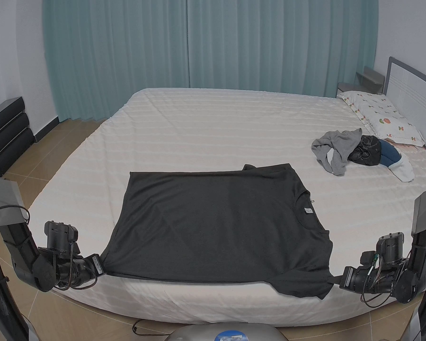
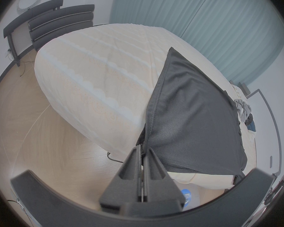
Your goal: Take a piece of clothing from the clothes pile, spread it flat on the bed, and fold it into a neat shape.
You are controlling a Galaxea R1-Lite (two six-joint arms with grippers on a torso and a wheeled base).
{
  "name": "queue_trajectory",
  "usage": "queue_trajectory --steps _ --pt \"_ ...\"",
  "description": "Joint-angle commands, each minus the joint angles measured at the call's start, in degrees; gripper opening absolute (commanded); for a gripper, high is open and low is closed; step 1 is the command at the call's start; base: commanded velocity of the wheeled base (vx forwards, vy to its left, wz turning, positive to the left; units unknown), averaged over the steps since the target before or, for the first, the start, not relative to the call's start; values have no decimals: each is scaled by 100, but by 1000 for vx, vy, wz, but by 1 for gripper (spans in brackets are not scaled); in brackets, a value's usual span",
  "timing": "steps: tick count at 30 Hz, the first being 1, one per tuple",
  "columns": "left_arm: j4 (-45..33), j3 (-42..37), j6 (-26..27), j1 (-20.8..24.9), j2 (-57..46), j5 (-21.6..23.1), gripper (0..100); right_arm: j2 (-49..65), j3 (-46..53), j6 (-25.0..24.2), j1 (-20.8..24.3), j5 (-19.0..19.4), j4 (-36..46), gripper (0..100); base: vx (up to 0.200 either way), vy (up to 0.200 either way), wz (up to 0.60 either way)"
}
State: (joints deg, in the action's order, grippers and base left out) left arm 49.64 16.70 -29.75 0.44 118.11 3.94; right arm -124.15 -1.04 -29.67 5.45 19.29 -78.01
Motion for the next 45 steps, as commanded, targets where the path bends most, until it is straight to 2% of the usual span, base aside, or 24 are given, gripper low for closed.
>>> queue_trajectory --steps 1,5,11,17,23,27,33,35,45 --pt "-16 -71 197 -61 -78 -33 0 646 104 14 18 -13 611 0 0 0 0" --pt "11 -202 558 -176 -96 -25 0 1033 104 58 18 -21 1218 0 0 0 0" --pt "-16 -290 672 -167 -96 -33 0 1147 104 445 -18 -100 1728 0 0 0 0" --pt "28 -519 1085 -167 -87 -33 0 1147 104 471 26 -276 1842 0 0 0 0" --pt "37 -677 1287 -149 -140 -42 0 1165 104 480 35 -320 2149 0 0 0 0" --pt "46 -835 1603 -149 -148 -33 0 1182 104 559 0 -329 2369 0 0 0 0" --pt "63 -958 1683 -123 -184 -42 0 1226 104 568 9 -329 2519 0 0 0 0" --pt "63 -1037 1885 -132 -201 -42 0 1455 104 629 26 -320 2791 0 0 0 0" --pt "63 -1231 2166 -132 -245 -33 0 1973 104 875 35 -285 3573 0 0 0 0"
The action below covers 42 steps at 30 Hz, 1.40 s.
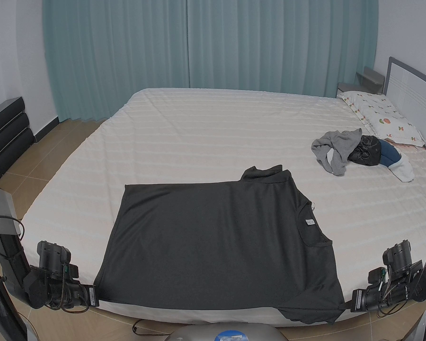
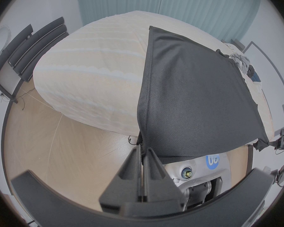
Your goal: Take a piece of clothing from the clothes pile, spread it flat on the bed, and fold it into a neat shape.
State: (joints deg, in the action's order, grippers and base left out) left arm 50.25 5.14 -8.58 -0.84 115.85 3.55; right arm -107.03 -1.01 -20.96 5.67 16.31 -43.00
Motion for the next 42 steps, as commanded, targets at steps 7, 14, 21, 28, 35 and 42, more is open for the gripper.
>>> queue_trajectory --steps 7,14,21,28,35,42 --pt "2 -242 331 -13 -80 -3 0 701 101 74 13 4 538 0 0 0 0" --pt "-59 -391 498 -30 -352 -12 0 1097 101 232 13 12 995 0 0 0 0" --pt "-367 -488 832 -30 -484 -38 0 1361 101 487 4 -14 1320 0 0 0 0" --pt "-490 -453 902 -30 -783 -38 0 1633 101 575 4 -14 1329 0 0 0 0" --pt "-481 215 -21 93 -1003 -30 0 1633 -242 522 -31 -14 819 0 0 0 0" --pt "-543 839 -566 146 -959 -38 0 1220 -927 487 -57 -14 731 0 0 0 0"
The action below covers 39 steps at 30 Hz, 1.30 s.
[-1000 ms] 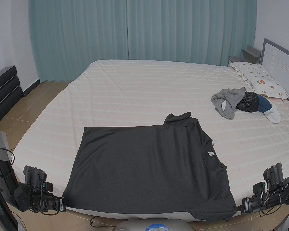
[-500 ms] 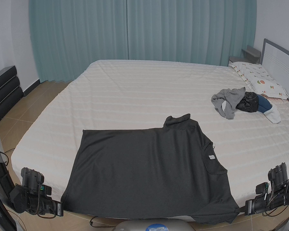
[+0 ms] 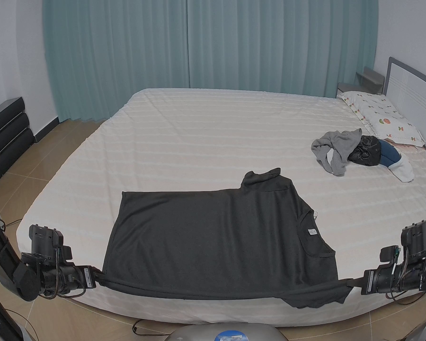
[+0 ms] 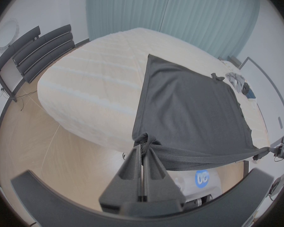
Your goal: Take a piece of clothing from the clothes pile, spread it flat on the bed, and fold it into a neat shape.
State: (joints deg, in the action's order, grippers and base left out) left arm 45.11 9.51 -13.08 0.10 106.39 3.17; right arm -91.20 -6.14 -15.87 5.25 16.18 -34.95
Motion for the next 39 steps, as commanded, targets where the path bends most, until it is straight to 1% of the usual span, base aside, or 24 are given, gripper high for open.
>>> queue_trajectory --steps 1,6,15,24,29,33,39 --pt "-28 526 -125 52 -4 -9 0 -495 -502 -21 -16 -1 -82 0 0 0 0" --pt "-54 825 -125 52 -30 -9 0 -759 -827 -39 -24 -18 -100 0 0 0 0" --pt "-749 1185 -125 113 -118 -1 0 -996 -1099 -109 -68 -18 -100 0 0 0 0" --pt "-819 1510 -133 122 242 -1 0 -1199 -1495 -223 -165 -9 -100 0 0 0 0" --pt "-837 1572 -239 122 304 -1 0 -1260 -1697 -258 -130 -18 -100 0 0 0 0" --pt "-889 1475 -256 113 216 -1 0 -1128 -1697 -250 -95 -18 -91 0 0 0 0" --pt "-1232 1457 -292 61 93 -1 0 -794 -1600 -241 -95 -18 -82 0 0 0 0"
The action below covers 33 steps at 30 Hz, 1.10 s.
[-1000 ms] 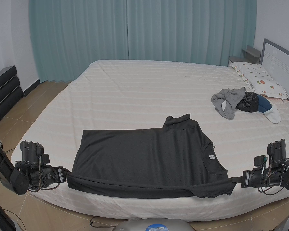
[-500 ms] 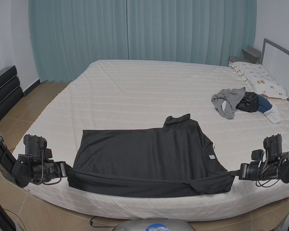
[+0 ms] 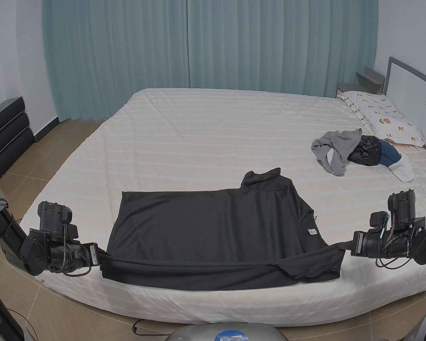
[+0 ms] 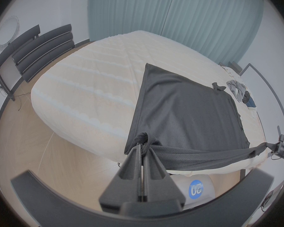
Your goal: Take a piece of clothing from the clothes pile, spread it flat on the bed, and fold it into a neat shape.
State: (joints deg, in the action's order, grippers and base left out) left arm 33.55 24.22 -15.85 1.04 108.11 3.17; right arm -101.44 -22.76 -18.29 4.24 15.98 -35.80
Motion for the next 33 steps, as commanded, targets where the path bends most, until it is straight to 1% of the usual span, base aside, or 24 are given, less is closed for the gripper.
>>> queue_trajectory --steps 1,9,13,16,18,27,33 --pt "-112 -5 -15 -42 -97 -1 0 282 96 0 6 1 12 0 0 0 0" --pt "-129 74 -24 -42 -26 35 0 247 184 -8 33 10 3 0 0 0 0" --pt "-103 197 -85 11 167 79 0 -52 79 -8 24 10 -6 0 0 0 0" --pt "-138 408 -261 37 316 79 0 -306 -106 -26 15 19 -6 0 0 0 0" --pt "-138 531 -287 28 475 70 0 -473 -220 -35 6 19 -6 0 0 0 0" --pt "-138 1093 -314 46 1204 -1 0 -1168 -774 -26 33 1 -6 0 0 0 0" --pt "-156 1366 -331 55 1468 -1 0 -1519 -1046 -35 15 1 -14 0 0 0 0"
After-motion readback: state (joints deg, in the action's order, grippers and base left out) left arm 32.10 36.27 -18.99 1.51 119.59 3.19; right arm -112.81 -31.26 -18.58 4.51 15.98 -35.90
